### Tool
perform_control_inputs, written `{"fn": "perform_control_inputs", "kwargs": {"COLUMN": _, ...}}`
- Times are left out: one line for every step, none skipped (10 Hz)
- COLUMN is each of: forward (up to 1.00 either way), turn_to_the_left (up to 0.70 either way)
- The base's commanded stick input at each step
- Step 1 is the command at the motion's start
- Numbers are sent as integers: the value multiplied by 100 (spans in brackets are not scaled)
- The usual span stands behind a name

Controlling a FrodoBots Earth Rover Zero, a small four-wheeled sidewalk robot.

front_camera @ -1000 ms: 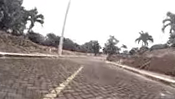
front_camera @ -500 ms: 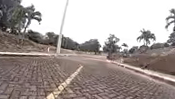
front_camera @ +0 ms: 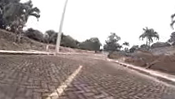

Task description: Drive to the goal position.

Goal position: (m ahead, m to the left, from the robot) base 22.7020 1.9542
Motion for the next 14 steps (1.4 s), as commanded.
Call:
{"fn": "perform_control_inputs", "kwargs": {"forward": 100, "turn_to_the_left": 0}}
{"fn": "perform_control_inputs", "kwargs": {"forward": 100, "turn_to_the_left": 0}}
{"fn": "perform_control_inputs", "kwargs": {"forward": 100, "turn_to_the_left": 0}}
{"fn": "perform_control_inputs", "kwargs": {"forward": 100, "turn_to_the_left": 0}}
{"fn": "perform_control_inputs", "kwargs": {"forward": 100, "turn_to_the_left": 0}}
{"fn": "perform_control_inputs", "kwargs": {"forward": 100, "turn_to_the_left": 0}}
{"fn": "perform_control_inputs", "kwargs": {"forward": 100, "turn_to_the_left": 0}}
{"fn": "perform_control_inputs", "kwargs": {"forward": 100, "turn_to_the_left": 0}}
{"fn": "perform_control_inputs", "kwargs": {"forward": 100, "turn_to_the_left": 0}}
{"fn": "perform_control_inputs", "kwargs": {"forward": 100, "turn_to_the_left": 0}}
{"fn": "perform_control_inputs", "kwargs": {"forward": 100, "turn_to_the_left": 0}}
{"fn": "perform_control_inputs", "kwargs": {"forward": 100, "turn_to_the_left": 0}}
{"fn": "perform_control_inputs", "kwargs": {"forward": 100, "turn_to_the_left": 0}}
{"fn": "perform_control_inputs", "kwargs": {"forward": 100, "turn_to_the_left": 0}}
